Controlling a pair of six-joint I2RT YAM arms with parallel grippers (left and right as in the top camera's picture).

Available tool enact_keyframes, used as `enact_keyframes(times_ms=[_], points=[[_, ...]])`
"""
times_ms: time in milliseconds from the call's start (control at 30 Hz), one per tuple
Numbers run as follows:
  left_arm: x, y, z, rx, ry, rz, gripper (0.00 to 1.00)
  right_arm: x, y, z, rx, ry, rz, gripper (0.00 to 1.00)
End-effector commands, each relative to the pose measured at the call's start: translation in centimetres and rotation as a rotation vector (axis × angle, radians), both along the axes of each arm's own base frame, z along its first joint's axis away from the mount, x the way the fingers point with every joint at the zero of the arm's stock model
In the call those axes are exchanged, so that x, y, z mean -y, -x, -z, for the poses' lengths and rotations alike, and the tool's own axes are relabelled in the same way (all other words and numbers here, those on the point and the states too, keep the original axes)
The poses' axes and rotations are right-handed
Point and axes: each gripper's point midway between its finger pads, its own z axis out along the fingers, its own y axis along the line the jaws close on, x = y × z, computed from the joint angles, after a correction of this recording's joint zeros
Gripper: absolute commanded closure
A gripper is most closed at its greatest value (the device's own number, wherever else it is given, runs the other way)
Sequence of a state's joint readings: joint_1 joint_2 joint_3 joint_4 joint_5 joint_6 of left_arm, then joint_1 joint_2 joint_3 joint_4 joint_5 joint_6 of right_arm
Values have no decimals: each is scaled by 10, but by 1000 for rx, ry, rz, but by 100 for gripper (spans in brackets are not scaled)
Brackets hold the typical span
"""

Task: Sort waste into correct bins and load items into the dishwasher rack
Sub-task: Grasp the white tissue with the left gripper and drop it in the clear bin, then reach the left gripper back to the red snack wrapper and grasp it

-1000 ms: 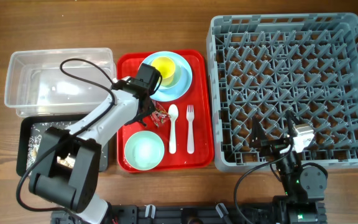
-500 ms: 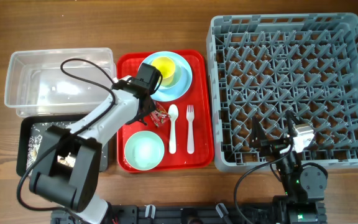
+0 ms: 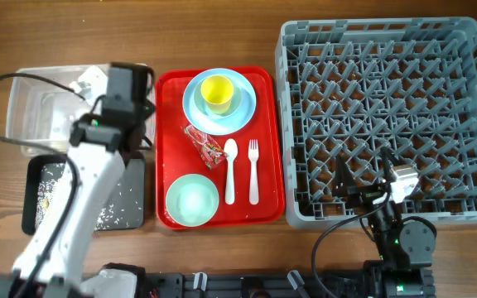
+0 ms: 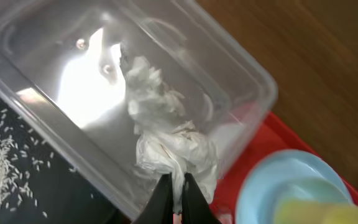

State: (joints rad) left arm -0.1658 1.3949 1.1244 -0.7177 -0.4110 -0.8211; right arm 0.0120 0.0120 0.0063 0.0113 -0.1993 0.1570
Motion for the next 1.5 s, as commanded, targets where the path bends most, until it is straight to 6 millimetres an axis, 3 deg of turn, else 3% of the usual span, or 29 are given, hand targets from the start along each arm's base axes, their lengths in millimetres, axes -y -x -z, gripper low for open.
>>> enact_keyframes(times_ms=[0,100,133,267,300,333,367,400,500,533,600,700,767,900,1033,1233,1467], points=[[-35,-16,39,-70,29,-92,96,0,0,-1,7,-3,0,0],[-51,-32,67,-79,132,-123,93,0,0,-1,7,-3,0,0],[-53,-34,70,-76,162,-125,82,0,0,-1,7,-3,-1,0],[-49,-42,50,-9,246,-44,75,0,0,-1,7,-3,0,0],[-46,-42,43,8,259,-27,61,0,0,-1,7,-3,-1,0],[-42,-40,33,30,272,-12,39,0,0,-1,7,-3,0,0],[-39,-38,24,49,282,-2,29,0,0,-1,7,-3,-1,0],[-36,-35,12,76,294,15,29,0,0,-1,7,-3,-1,0],[-4,-14,-37,160,375,146,53,0,0,-1,7,-3,-1,0],[7,-3,-47,165,387,180,60,0,0,-1,7,-3,-1,0],[31,24,-51,114,389,235,60,0,0,-1,7,-3,0,0],[64,55,-26,-54,387,311,61,0,0,-1,7,-3,-1,0],[80,64,-4,-135,358,352,60,0,0,-1,7,-3,-1,0],[116,68,49,-255,294,451,55,0,0,-1,7,-3,-1,0],[148,60,94,-333,270,521,54,0,0,-1,7,-3,0,0],[161,43,144,-386,257,527,49,0,0,-1,7,-3,0,0],[156,42,166,-423,221,506,47,0,0,-1,7,-3,-1,0]])
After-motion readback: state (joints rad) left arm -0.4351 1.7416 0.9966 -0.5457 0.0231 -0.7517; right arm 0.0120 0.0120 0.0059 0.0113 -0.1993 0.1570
